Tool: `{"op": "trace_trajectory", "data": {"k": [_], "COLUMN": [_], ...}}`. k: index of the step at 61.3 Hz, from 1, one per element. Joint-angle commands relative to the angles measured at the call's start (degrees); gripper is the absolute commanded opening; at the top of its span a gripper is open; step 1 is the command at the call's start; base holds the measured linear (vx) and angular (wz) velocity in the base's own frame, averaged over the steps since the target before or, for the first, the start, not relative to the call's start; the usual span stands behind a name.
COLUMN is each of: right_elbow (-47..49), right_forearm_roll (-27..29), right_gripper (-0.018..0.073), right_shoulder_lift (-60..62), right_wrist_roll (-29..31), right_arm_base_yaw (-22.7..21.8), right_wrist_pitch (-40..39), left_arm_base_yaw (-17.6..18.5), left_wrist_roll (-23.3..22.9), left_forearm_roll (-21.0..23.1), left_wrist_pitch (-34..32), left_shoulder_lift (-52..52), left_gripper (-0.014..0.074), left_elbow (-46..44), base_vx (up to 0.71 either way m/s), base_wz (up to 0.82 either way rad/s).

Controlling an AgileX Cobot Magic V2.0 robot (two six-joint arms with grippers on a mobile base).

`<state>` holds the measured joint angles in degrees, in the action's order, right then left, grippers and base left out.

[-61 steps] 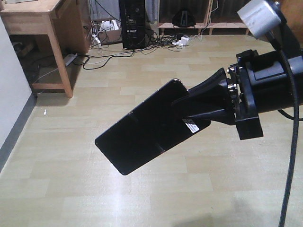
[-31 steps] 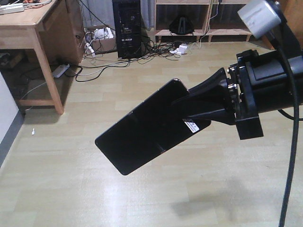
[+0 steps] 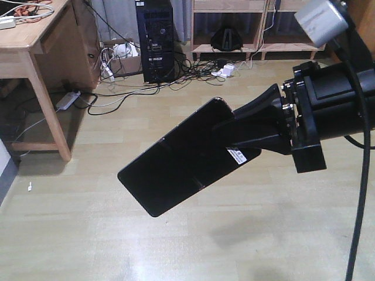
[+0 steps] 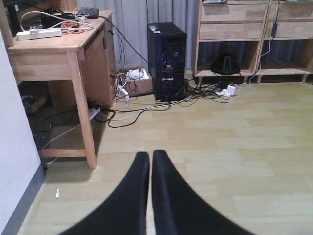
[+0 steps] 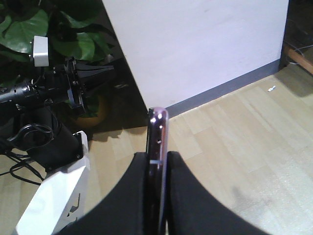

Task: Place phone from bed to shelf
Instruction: 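Keep holding the phone while the base drives across the room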

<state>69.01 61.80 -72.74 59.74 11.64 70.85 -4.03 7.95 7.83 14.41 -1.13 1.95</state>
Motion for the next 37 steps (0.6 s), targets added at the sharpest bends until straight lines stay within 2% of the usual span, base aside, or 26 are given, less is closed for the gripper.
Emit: {"op": "trace_trajectory", "data": {"k": [1, 37], "right_elbow": [1.6, 1.6], "right_forearm_roll": [4.9, 4.9], "right_gripper": [-0.0001, -0.0001], "right_shoulder_lift": [1.6, 1.6], "right_wrist_roll": [0.0, 0.0], "right_arm_base_yaw": [0.0, 0.0], "right_wrist_pitch": [3.0, 3.0], "left_arm_base_yaw": [0.3, 0.3], "left_wrist_roll": [-0.2, -0.2], "left_forearm_roll": [0.5, 0.5], "left_wrist_pitch": [-3.9, -3.9], "left_shoulder_lift": [-0.4, -0.4], "left_gripper": [0.0001, 0.0001], "left_elbow": [0.2, 0.2], "base_vx": [0.33, 0.32], "base_wz": [0.02, -0.04]}}
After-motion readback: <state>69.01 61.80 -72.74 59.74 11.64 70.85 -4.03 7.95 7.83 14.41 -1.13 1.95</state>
